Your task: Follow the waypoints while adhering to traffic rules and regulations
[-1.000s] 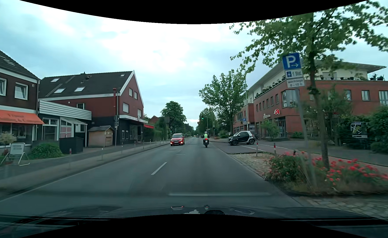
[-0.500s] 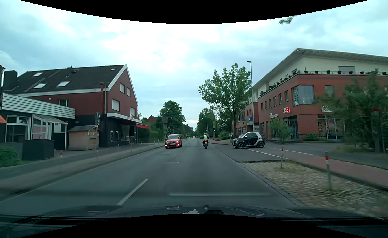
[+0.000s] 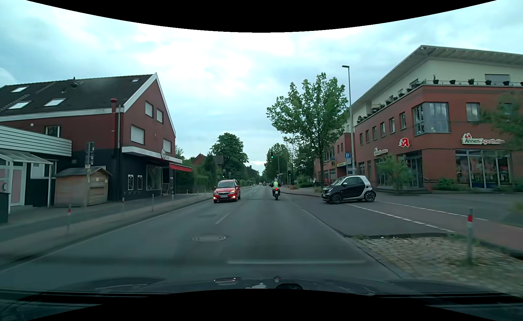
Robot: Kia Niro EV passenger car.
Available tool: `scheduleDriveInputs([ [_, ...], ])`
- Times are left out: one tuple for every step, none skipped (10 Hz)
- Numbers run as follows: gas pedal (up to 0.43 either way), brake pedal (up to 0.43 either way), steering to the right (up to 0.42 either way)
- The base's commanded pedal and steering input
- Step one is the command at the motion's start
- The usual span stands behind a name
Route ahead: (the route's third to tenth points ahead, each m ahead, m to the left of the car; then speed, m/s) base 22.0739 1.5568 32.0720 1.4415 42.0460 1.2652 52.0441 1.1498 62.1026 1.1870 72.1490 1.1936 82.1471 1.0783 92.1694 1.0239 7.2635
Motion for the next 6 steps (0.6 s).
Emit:
scheduleDriveInputs([
  [0.157, 0.0, 0.001],
  [0.157, 0.0, 0.001],
  [0.157, 0.0, 0.001],
  [0.157, 0.0, 0.001],
  [0.157, 0.0, 0.001],
  [0.157, 0.0, 0.001],
])
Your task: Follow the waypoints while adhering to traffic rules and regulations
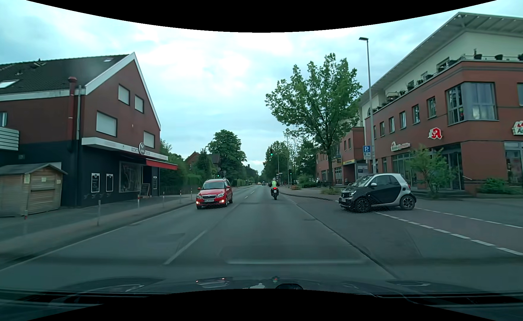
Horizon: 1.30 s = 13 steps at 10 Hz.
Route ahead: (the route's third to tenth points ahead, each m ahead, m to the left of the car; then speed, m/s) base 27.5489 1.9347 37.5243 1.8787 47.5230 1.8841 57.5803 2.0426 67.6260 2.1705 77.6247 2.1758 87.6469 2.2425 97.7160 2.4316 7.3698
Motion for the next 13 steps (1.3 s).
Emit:
scheduleDriveInputs([
  [0.157, 0.0, 0.001],
  [0.157, 0.0, 0.001],
  [0.157, 0.0, 0.001],
  [0.157, 0.0, 0.001],
  [0.157, 0.0, 0.001],
  [0.157, 0.0, 0.001],
  [0.157, 0.0, 0.001],
  [0.157, 0.0, 0.001],
  [0.157, 0.0, 0.001],
  [0.157, 0.0, 0.001],
  [0.157, 0.0, 0.001],
  [0.157, 0.0, 0.001],
  [0.157, 0.0, 0.001],
])
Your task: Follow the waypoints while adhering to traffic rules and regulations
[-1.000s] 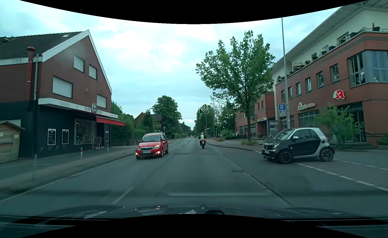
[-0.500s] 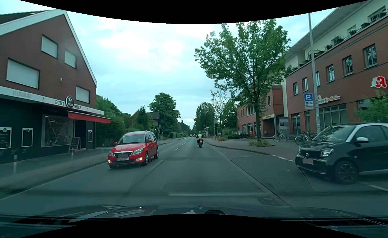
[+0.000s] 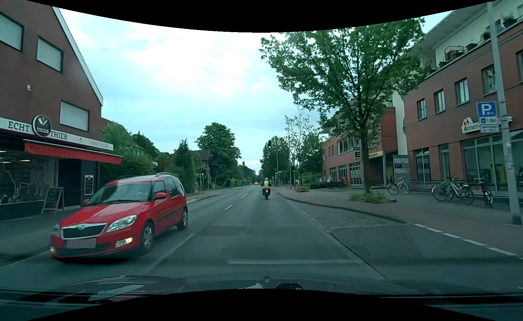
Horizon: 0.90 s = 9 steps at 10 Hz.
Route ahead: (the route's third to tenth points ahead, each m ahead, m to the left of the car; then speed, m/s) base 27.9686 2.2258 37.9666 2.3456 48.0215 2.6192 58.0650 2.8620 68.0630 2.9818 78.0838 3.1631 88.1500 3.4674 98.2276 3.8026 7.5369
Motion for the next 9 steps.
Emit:
scheduleDriveInputs([
  [0.157, 0.0, 0.001],
  [0.157, 0.0, 0.001],
  [0.157, 0.0, 0.001],
  [0.157, 0.0, 0.001],
  [0.157, 0.0, -0.002],
  [0.157, 0.0, -0.011],
  [0.157, 0.0, -0.023],
  [0.157, 0.0, -0.024],
  [0.157, 0.0, -0.023],
])
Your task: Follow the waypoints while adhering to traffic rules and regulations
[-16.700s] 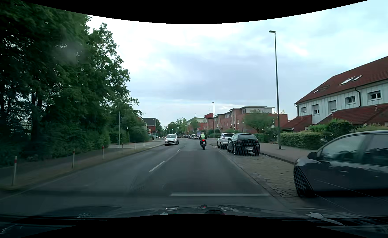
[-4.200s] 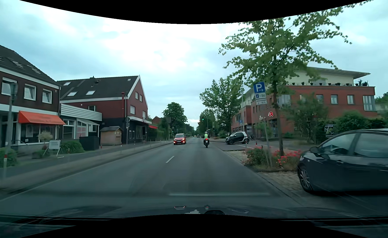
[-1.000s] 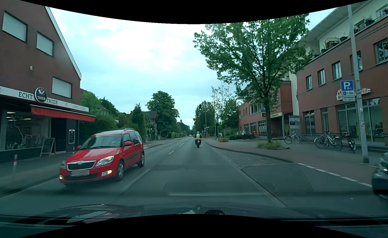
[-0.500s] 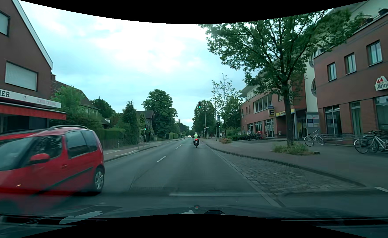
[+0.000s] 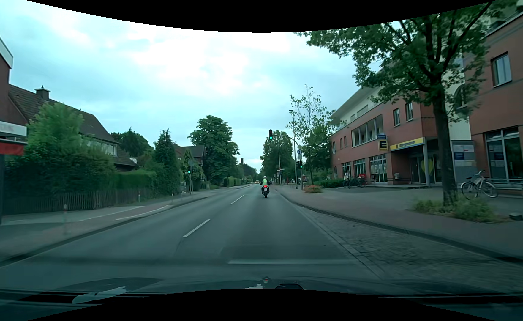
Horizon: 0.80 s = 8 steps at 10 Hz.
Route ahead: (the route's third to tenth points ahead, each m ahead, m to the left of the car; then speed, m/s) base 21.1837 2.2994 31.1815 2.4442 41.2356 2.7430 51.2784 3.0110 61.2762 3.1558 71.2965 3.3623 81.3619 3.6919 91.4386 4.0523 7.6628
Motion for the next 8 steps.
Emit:
scheduleDriveInputs([
  [0.157, 0.0, -0.023],
  [0.157, 0.0, -0.018],
  [0.157, 0.0, -0.017],
  [0.157, 0.0, -0.017],
  [0.157, 0.0, -0.015],
  [0.157, 0.0, -0.012],
  [0.15, 0.0, -0.01],
  [0.15, 0.0, -0.01],
])
